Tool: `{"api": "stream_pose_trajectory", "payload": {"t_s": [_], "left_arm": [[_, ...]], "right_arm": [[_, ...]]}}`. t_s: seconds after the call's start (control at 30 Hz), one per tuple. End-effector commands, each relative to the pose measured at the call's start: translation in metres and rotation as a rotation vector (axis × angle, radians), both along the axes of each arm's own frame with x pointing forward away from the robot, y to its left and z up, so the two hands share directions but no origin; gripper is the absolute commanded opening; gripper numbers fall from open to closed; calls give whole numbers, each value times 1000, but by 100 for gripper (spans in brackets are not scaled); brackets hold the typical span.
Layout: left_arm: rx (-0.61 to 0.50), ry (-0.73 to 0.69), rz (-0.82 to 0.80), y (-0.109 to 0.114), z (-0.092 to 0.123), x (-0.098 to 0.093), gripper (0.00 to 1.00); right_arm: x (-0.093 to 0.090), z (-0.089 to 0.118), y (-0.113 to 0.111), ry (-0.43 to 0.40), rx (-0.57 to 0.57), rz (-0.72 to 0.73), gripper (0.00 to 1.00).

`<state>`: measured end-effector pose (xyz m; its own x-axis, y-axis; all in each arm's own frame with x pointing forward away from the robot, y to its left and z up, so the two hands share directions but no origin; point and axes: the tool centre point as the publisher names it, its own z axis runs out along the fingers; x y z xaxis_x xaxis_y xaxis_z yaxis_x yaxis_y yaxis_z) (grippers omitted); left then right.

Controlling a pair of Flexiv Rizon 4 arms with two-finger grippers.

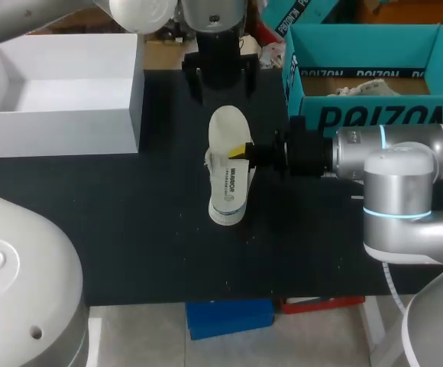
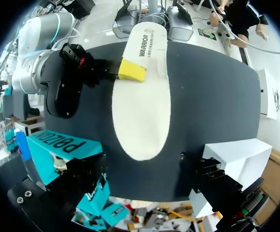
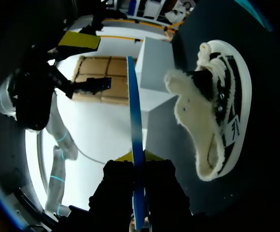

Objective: Take the shoe out of the shoebox, open the shoe tongue, remove and reinsert the insole, then place the shoe into the shoebox

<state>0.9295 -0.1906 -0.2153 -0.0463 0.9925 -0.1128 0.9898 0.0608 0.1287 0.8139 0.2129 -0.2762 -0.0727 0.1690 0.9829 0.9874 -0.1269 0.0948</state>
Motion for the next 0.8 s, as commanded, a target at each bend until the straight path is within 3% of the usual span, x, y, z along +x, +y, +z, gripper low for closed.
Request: {"api": "stream_pose_trajectory", "payload": {"t_s": [0.03, 0.47, 0.8], "left_arm": [[-11, -33, 2, 10, 5, -31, 100], [-6, -27, -9, 17, 4, -116, 100], [-32, -73, -78, 13, -7, -167, 100]], "right_arm": [[0, 0, 2, 0, -1, -3, 0], [0, 0, 2, 0, -1, -3, 0], [0, 0, 2, 0, -1, -3, 0]]}}
